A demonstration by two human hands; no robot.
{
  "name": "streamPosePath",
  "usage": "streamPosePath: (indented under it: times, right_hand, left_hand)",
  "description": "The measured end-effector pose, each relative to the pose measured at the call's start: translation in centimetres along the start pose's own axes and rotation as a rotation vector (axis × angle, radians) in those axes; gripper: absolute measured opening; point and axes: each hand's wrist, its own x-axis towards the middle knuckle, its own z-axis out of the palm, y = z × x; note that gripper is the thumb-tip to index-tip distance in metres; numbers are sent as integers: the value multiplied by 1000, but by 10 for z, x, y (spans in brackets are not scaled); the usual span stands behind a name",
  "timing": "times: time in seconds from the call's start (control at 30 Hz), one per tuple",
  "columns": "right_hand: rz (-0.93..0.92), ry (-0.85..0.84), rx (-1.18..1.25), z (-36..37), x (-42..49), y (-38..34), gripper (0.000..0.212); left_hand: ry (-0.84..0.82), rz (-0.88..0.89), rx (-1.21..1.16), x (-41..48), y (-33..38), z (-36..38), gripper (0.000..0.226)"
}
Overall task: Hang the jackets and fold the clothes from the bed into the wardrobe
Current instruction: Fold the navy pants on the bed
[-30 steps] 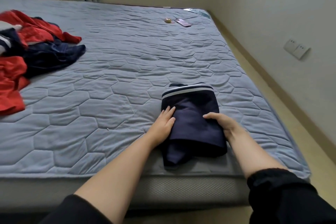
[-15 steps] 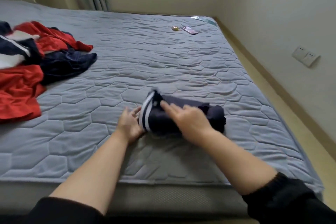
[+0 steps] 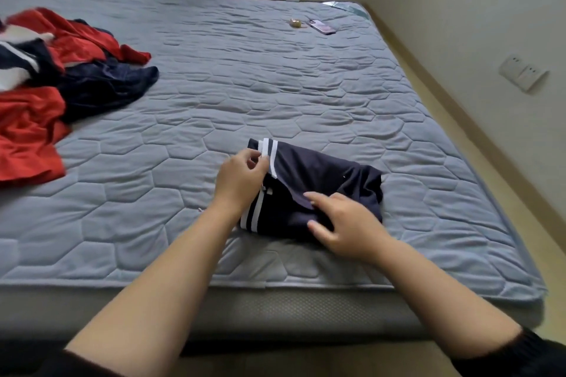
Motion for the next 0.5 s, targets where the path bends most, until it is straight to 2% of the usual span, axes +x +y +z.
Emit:
streamPosePath:
  times: [0.07, 0.1, 0.17, 0.2, 0.3, 0.4, 0.5]
  right_hand:
    - [213, 261, 6, -7, 0, 11, 28]
    - [381, 316, 35, -10, 2, 18, 25]
    - [724, 228, 182, -14, 9, 31, 31]
    - [827, 156, 266, -14, 13, 34, 37]
    - [925, 82, 451, -12, 22, 35, 46]
    - [927, 70, 620, -12, 26, 32, 35]
    - [1021, 157, 1129, -16, 26, 33, 31]
  left_hand:
    - [-85, -4, 164, 4, 5, 0, 28]
    - [-112, -17, 204, 6, 7, -1, 31]
    - [-162, -80, 232, 8, 11, -1, 33]
    - [-178, -114, 250, 9, 12, -1, 32]
    - [-134, -105, 361, 8, 15, 0, 29]
    - [-166, -99, 345, 6, 15, 0, 23]
    - [-239, -175, 156, 11, 15, -8, 31]
